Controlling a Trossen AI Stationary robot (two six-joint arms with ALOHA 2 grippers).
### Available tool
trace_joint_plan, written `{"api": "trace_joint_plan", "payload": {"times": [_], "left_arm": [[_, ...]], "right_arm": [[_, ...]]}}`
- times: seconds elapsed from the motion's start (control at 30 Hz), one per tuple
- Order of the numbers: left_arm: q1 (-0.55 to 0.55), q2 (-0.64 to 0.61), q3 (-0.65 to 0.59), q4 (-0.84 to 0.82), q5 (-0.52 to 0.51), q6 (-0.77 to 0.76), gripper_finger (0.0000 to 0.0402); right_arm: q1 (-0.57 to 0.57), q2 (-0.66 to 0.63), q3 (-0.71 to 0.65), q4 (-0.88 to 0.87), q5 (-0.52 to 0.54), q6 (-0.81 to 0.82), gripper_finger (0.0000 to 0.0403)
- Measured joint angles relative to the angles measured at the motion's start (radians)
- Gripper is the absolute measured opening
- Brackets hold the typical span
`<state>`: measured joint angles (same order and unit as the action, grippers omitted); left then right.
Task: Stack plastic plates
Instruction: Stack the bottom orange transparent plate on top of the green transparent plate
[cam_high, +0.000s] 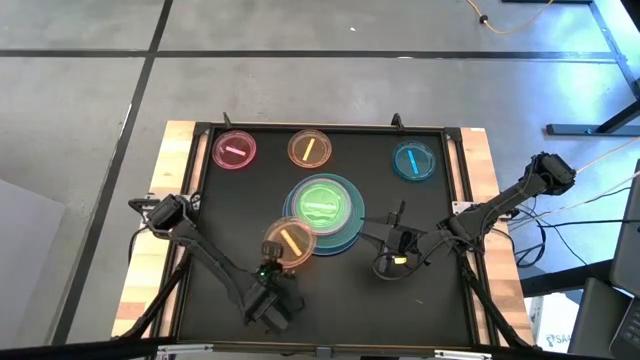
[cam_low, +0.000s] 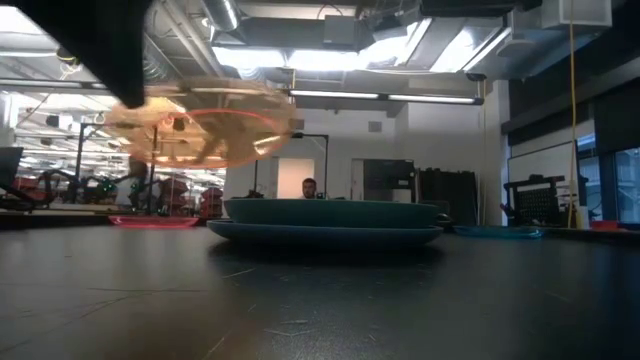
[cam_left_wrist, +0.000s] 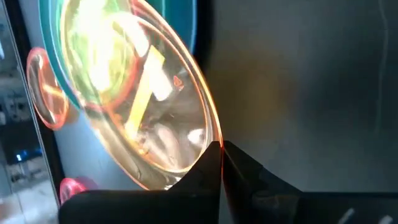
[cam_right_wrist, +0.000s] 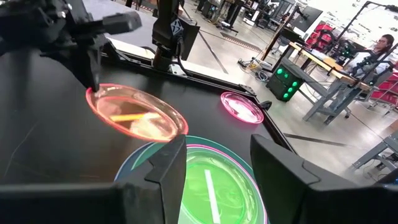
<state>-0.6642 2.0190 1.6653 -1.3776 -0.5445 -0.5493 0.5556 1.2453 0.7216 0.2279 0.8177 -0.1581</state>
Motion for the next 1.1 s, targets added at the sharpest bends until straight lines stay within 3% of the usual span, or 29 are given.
{"api": "trace_joint_plan", "payload": {"times": [0.57, 0.87, 1.1], "left_arm": [[0.269, 0.000, 0.000, 0.172, -0.023, 0.394, 0.0002], [0.395, -0.001, -0.091, 0.330, 0.015, 0.506, 0.0002], [0.442, -0.002, -0.156, 0.425, 0.087, 0.484, 0.0002]], "right_arm": [[0.000, 0.000, 0.000, -0.001, 0.000, 0.000, 0.0170], [0.000, 0.000, 0.000, -0.020, 0.000, 0.000, 0.0170], [0.000, 0.000, 0.000, -0.021, 0.000, 0.000, 0.0170]]}}
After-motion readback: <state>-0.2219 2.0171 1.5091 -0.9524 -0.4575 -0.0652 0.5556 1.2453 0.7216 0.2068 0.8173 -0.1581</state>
